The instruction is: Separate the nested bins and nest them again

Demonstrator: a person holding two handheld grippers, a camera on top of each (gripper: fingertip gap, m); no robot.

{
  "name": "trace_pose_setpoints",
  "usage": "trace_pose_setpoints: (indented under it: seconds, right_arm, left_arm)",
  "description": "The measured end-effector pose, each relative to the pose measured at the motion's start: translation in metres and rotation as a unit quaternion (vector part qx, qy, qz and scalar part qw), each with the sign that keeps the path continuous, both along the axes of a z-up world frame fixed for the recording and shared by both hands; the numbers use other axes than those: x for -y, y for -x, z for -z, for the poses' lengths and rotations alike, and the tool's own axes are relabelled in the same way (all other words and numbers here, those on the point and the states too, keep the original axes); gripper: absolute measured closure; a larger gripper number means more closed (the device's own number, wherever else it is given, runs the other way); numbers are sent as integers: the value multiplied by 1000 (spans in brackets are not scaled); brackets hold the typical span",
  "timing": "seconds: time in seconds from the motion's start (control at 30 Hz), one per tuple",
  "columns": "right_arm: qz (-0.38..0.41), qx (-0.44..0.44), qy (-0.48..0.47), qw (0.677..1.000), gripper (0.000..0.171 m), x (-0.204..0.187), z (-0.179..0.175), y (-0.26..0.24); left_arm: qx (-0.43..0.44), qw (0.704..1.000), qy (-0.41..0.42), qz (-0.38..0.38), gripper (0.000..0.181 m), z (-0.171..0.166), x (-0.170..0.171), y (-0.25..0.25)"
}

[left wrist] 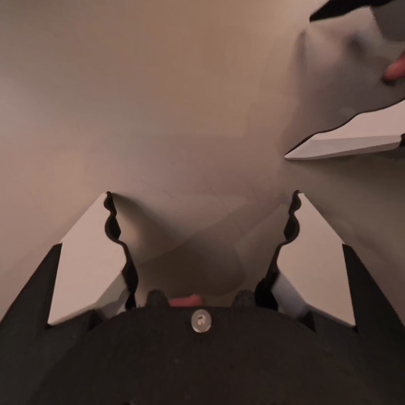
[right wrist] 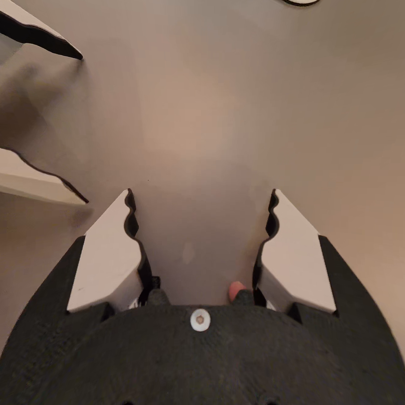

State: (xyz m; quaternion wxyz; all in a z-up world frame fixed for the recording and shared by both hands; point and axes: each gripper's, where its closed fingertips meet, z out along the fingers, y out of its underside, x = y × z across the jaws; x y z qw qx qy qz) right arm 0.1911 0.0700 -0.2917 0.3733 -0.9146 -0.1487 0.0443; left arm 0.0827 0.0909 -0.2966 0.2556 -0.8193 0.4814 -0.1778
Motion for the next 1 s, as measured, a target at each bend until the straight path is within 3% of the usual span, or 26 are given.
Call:
trace_pose_setpoints:
  seconds: [0.07,0.13,0.23,0.33,0.57,1.0]
  right_arm:
    - [0,-7,3,1000,49,-2,1,0]
    - [-2,-13,12,1000,46,-2,3,-1]
    - [-2,-8,15,1000,39,-1,3,-4]
    - [3,-11,18,1000,41,-4,4,-8]
    - [-18,-14,10,1000,35,-4,4,-11]
    - [-52,-11,24,998,18,6,7,2]
  left_arm:
    - [6,1000,18,-12,24,-2,4,-3]
    - [-36,999,-5,-19,26,5,4,6]
    - [-18,999,-20,-24,27,4,2,6]
    - [-33,999,-10,-37,24,5,2,9]
    - [14,998,-39,-51,23,4,-1,15]
    - [24,999,-40,-27,23,4,6,20]
